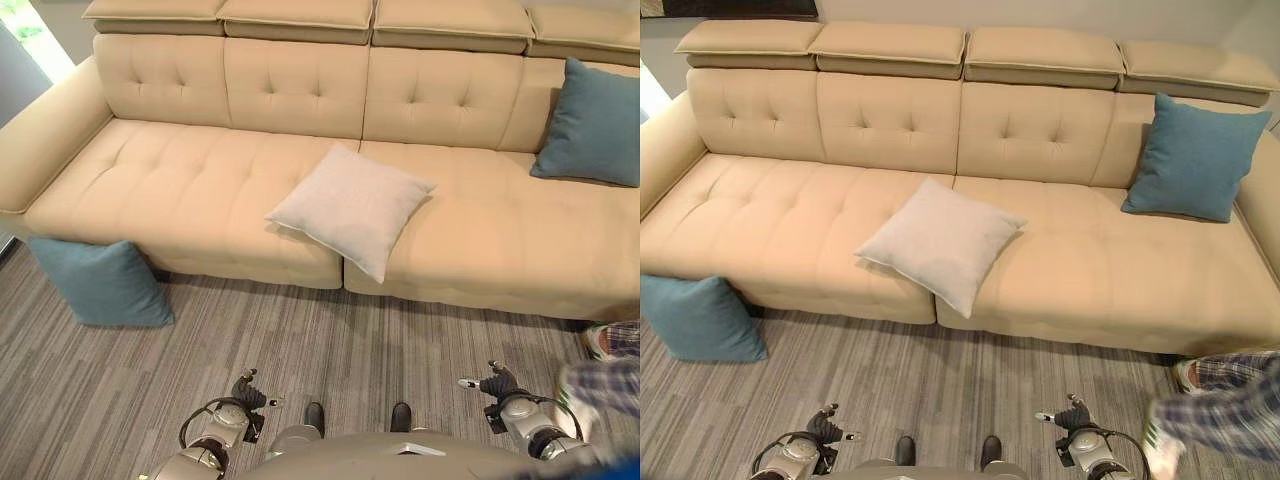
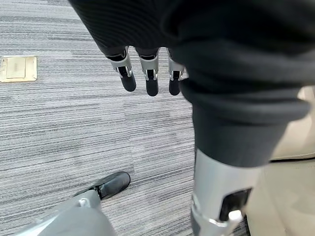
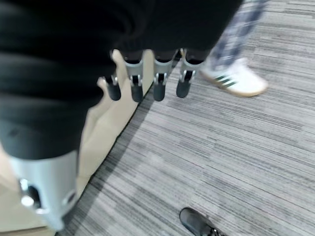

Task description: Pick up all the scattered cushions and arrange them neatly on the sofa.

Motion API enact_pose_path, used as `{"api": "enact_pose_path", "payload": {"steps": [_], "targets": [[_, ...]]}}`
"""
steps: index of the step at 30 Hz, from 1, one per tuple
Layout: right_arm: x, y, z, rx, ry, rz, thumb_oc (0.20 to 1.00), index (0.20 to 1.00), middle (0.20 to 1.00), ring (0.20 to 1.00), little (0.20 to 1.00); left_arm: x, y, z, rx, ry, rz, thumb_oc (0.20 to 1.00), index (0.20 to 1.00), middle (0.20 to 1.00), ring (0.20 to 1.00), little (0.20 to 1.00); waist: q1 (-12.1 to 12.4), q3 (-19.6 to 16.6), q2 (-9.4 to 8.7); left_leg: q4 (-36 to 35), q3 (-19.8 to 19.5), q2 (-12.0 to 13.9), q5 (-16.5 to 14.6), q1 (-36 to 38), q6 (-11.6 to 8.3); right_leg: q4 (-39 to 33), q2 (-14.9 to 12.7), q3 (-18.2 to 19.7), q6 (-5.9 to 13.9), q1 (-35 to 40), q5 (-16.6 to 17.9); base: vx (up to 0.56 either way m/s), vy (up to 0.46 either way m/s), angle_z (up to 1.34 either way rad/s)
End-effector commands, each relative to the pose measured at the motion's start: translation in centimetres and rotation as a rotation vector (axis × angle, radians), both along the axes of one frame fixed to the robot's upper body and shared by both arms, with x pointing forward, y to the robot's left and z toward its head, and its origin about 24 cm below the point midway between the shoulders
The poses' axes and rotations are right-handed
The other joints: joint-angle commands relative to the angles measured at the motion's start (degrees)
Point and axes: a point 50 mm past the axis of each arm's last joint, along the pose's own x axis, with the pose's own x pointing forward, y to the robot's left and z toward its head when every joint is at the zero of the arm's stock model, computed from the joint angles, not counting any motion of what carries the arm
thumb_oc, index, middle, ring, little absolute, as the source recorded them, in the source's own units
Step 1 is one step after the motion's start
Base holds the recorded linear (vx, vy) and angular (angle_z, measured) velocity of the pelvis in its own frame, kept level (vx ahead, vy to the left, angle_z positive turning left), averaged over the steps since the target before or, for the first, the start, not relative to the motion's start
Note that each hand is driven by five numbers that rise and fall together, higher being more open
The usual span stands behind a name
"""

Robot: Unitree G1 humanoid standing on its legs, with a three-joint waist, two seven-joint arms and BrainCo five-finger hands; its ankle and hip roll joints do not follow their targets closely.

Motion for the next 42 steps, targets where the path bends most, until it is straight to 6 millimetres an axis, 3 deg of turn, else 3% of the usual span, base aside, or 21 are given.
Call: {"api": "enact_pose_path", "payload": {"steps": [1, 2, 3, 4, 6, 9, 11, 16, 20, 24, 25, 27, 30, 31, 32, 34, 36, 37, 39, 40, 42], "targets": [[1.5, 0.2, 0.6, -0.005, -0.043, 0.020, 1.000, 1.000, 1.000, 1.000, 1.000, 1.5, 0.8, 0.7, 0.015, -0.041, 0.017, 1.000, 1.000, 1.000, 1.000, 1.000, -0.57, 2.19, -1.29, 3.98, -1.95, 0.50, -3.37, -2.12, -1.97, 8.65, -2.73, -1.22, 4.67, -0.05, -0.78, -0.01, 0.073, -0.35], [1.5, 0.2, 0.6, -0.005, -0.043, 0.020, 1.000, 1.000, 1.000, 1.000, 1.000, 1.5, 0.8, 0.7, 0.015, -0.041, 0.017, 1.000, 1.000, 1.000, 1.000, 1.000, -0.57, 2.19, -1.29, 3.98, -1.95, 0.50, -3.37, -2.12, -1.97, 8.65, -2.73, -1.22, 4.67, -0.05, -0.78, 0.11, 0.034, -0.08], [1.5, 0.5, 0.5, 0.003, -0.046, 0.024, 1.000, 1.000, 1.000, 1.000, 1.000, 2.1, 0.5, 0.9, 0.012, -0.062, -0.010, 1.000, 1.000, 1.000, 1.000, 1.000, -1.72, 2.63, -1.46, 2.65, -2.47, -0.40, -3.17, -0.58, -1.41, 8.04, 2.64, 1.65, 2.91, -2.55, -2.80, 0.16, -0.043, -0.32], [1.3, 0.3, 0.5, 0.002, -0.043, 0.018, 1.000, 1.000, 1.000, 1.000, 1.000, 2.1, 0.2, 0.9, 0.003, -0.065, -0.014, 1.000, 1.000, 1.000, 1.000, 1.000, -1.87, 2.76, -1.83, 2.59, -3.37, -1.01, -3.36, -0.16, -1.49, 5.91, 4.44, 0.98, 2.13, -2.40, -2.95, 0.18, -0.087, -0.28], [0.2, -0.2, 0.2, 0.004, -0.034, -0.017, 1.000, 1.000, 1.000, 1.000, 1.000, 1.8, -0.1, 0.6, 0.000, -0.048, -0.031, 1.000, 1.000, 1.000, 1.000, 1.000, -2.35, 2.39, -2.57, 4.07, -5.04, -1.21, -4.06, 0.30, -3.17, 3.69, 6.06, 2.68, 0.88, 0.25, -3.57, 0.17, -0.268, 0.17], [-0.2, -0.9, 0.3, -0.007, -0.035, -0.035, 1.000, 1.000, 1.000, 1.000, 1.000, 2.4, -0.8, 0.7, -0.024, -0.063, -0.035, 1.000, 1.000, 1.000, 1.000, 1.000, -3.02, 3.08, -3.28, 11.33, -4.74, -0.59, -4.89, -3.06, -5.01, 1.07, 5.74, 0.37, -0.39, 3.04, -3.46, 0.07, -0.201, 1.51], [-0.3, -1.1, 0.3, -0.007, -0.028, -0.041, 1.000, 1.000, 1.000, 1.000, 1.000, 2.5, -1.0, 0.7, -0.030, -0.065, -0.035, 1.000, 1.000, 1.000, 1.000, 1.000, -3.07, 3.06, -3.23, 11.75, -3.00, 0.21, -4.14, -4.48, -5.02, -0.16, 5.60, -0.40, -0.75, 4.41, -3.67, 0.08, -0.054, 0.63], [-0.7, -1.1, 0.1, -0.010, -0.009, -0.033, 1.000, 1.000, 1.000, 1.000, 1.000, 2.3, -0.8, 0.7, -0.020, -0.055, -0.051, 1.000, 1.000, 1.000, 1.000, 1.000, -2.66, 2.20, -2.80, 6.32, 0.91, 1.70, 0.45, -8.03, -5.06, -0.61, 6.20, -1.25, -0.83, 6.00, -5.33, 0.13, 0.031, 0.28], [-1.2, -0.3, -0.3, 0.004, 0.020, -0.011, 1.000, 1.000, 1.000, 1.000, 1.000, 1.4, -0.4, 0.4, -0.011, -0.022, -0.046, 1.000, 1.000, 1.000, 1.000, 1.000, -2.45, 1.00, -3.02, 5.86, 1.01, 0.63, -0.75, -4.63, -4.21, 1.64, 4.98, -0.71, -0.20, 7.78, -6.60, 0.26, 0.166, -0.25], [-0.3, 0.0, -0.1, 0.015, -0.004, -0.008, 1.000, 1.000, 1.000, 1.000, 1.000, 1.0, 0.5, 0.5, -0.004, -0.025, -0.003, 1.000, 1.000, 1.000, 1.000, 1.000, -1.61, 1.46, -2.68, 7.36, 2.56, -0.26, -4.13, -3.14, -1.34, 13.35, 1.31, -0.23, 2.68, 3.63, -5.56, 0.15, 0.238, -0.41], [0.2, 0.2, 0.1, 0.018, -0.016, -0.001, 1.000, 1.000, 1.000, 1.000, 1.000, 1.3, 0.7, 0.6, -0.004, -0.039, 0.009, 1.000, 1.000, 1.000, 1.000, 1.000, -1.67, 2.68, -2.20, 8.44, 3.00, -0.43, -4.90, -2.95, -0.11, 20.17, 0.27, -0.59, 2.98, 0.23, -3.80, 0.07, 0.199, -0.44], [0.6, 0.4, 0.2, 0.018, -0.031, 0.005, 1.000, 1.000, 1.000, 1.000, 1.000, 1.5, 0.9, 0.8, -0.004, -0.049, 0.013, 1.000, 1.000, 1.000, 1.000, 1.000, -1.83, 3.21, -1.65, 7.85, 2.78, -0.69, -5.66, -0.96, 0.49, 23.63, 0.62, -1.40, 2.41, -2.98, -3.66, 0.18, 0.131, -0.32], [0.8, 0.3, 0.3, 0.010, -0.035, 0.017, 1.000, 1.000, 1.000, 1.000, 1.000, 1.4, 0.9, 0.7, 0.001, -0.044, 0.010, 1.000, 1.000, 1.000, 1.000, 1.000, -2.29, 3.04, -1.73, 6.02, 2.05, -1.48, -6.33, 1.78, 0.43, 18.22, 2.59, -1.93, 1.68, -4.32, -4.16, 0.24, -0.018, -0.18], [1.4, 0.2, 0.6, -0.003, -0.051, 0.035, 1.000, 1.000, 1.000, 1.000, 1.000, 1.4, 0.8, 0.7, -0.004, -0.043, 0.010, 1.000, 1.000, 1.000, 1.000, 1.000, -2.74, 3.34, -2.07, 4.65, 1.67, -2.29, -7.24, 4.04, 0.31, 11.69, 2.64, -4.99, 1.83, -7.62, -0.98, 0.25, -0.078, -0.14], [1.4, 0.2, 0.6, -0.007, -0.050, 0.041, 1.000, 1.000, 1.000, 1.000, 1.000, 1.6, 0.8, 0.7, -0.004, -0.045, 0.003, 1.000, 1.000, 1.000, 1.000, 1.000, -3.16, 3.50, -2.06, 4.52, 1.26, -2.45, -7.68, 4.78, 0.23, 10.09, 2.85, -5.21, 2.08, -7.91, -0.58, 0.40, -0.150, -0.20], [0.9, 0.1, 0.5, -0.002, -0.041, 0.038, 1.000, 1.000, 1.000, 1.000, 1.000, 1.6, 0.5, 0.7, -0.008, -0.045, -0.017, 1.000, 1.000, 1.000, 1.000, 1.000, -3.81, 2.92, -2.90, 4.95, -0.13, -3.06, -9.16, 6.36, -0.44, 5.16, 5.01, -1.99, 1.35, -4.26, -0.87, 0.30, -0.172, -0.05], [0.3, -0.1, 0.3, -0.002, -0.028, 0.026, 1.000, 1.000, 1.000, 1.000, 1.000, 1.6, 0.2, 0.6, -0.023, -0.046, -0.014, 1.000, 1.000, 1.000, 1.000, 1.000, -4.00, 2.30, -3.12, 6.32, -0.29, -2.69, -9.62, 6.18, -1.66, 3.30, 5.03, -2.75, 0.84, -2.54, -0.56, 0.18, -0.153, 0.98], [0.2, -0.3, 0.3, -0.001, -0.031, 0.011, 1.000, 1.000, 1.000, 1.000, 1.000, 1.9, -0.1, 0.7, -0.032, -0.056, -0.021, 1.000, 1.000, 1.000, 1.000, 1.000, -4.05, 2.79, -3.91, 13.96, 0.33, -2.01, -9.33, 2.49, -3.61, 1.63, 4.57, -2.60, 0.44, -0.48, -0.34, 0.08, -0.142, 1.10], [0.4, -0.5, 0.5, 0.000, -0.041, 0.000, 1.000, 1.000, 1.000, 1.000, 1.000, 2.4, -0.6, 0.8, -0.050, -0.070, -0.015, 1.000, 1.000, 1.000, 1.000, 1.000, -3.56, 3.46, -4.89, 21.55, 0.28, -1.17, -8.01, -4.58, -4.18, -0.98, 4.35, -2.29, -0.69, 2.33, -0.65, 0.13, -0.133, 0.30], [0.4, -0.5, 0.4, 0.001, -0.040, -0.004, 1.000, 1.000, 1.000, 1.000, 1.000, 2.3, -0.6, 0.8, -0.051, -0.067, -0.013, 1.000, 1.000, 1.000, 1.000, 1.000, -3.43, 3.26, -4.97, 19.97, 0.10, -0.96, -8.70, -5.03, -3.85, -1.35, 4.36, -2.14, -0.62, 2.76, -0.86, 0.21, -0.017, -0.22], [0.2, -0.5, 0.3, -0.002, -0.034, -0.009, 1.000, 1.000, 1.000, 1.000, 1.000, 2.5, -0.7, 0.8, -0.052, -0.068, -0.009, 1.000, 1.000, 1.000, 1.000, 1.000, -2.59, 3.45, -4.47, 11.73, -2.82, -0.45, -3.75, -6.50, -4.84, -2.46, 5.46, -0.87, -0.34, 4.47, -1.56, 0.21, 0.061, -0.49]]}}
